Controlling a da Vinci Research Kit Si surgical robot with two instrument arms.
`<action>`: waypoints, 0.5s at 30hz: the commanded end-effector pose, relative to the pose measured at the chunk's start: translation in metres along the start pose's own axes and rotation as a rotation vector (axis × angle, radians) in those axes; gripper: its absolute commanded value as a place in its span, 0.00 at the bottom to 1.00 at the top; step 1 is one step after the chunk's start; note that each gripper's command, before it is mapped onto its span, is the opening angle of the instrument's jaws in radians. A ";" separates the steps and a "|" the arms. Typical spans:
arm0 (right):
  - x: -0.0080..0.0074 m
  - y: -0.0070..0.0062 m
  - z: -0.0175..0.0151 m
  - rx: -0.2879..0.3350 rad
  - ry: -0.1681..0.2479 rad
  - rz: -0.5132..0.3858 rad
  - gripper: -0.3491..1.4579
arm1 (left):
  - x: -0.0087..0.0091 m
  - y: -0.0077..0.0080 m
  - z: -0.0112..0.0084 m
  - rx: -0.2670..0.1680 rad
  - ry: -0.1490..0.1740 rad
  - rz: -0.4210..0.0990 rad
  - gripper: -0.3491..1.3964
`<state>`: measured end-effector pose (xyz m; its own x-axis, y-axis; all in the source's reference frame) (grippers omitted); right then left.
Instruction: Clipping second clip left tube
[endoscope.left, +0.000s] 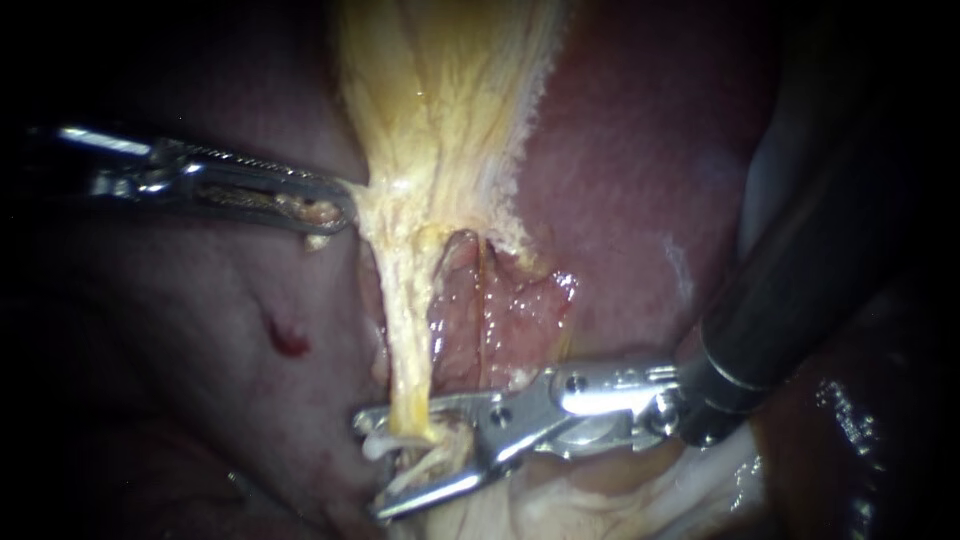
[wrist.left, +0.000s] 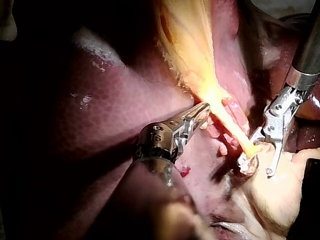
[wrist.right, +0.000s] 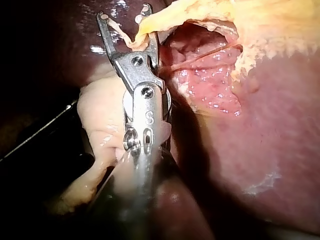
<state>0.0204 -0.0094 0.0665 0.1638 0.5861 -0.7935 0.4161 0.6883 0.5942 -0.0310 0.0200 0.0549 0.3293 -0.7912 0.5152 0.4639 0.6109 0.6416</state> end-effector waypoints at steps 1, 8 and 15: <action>0.0000 0.0000 -0.0001 0.000 -0.001 0.000 0.46 | 0.0000 0.0000 0.0000 0.000 0.000 0.000 0.00; -0.0001 0.0003 -0.0004 0.000 -0.002 0.001 0.43 | 0.0000 0.0000 0.0000 0.000 0.000 0.000 0.00; -0.0003 0.0007 -0.0006 0.003 -0.003 0.002 0.33 | 0.0000 0.0000 0.0000 0.000 0.000 0.000 0.00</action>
<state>0.0201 -0.0088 0.0672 0.1667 0.5859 -0.7930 0.4187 0.6861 0.5950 -0.0310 0.0200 0.0549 0.3292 -0.7912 0.5154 0.4636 0.6109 0.6418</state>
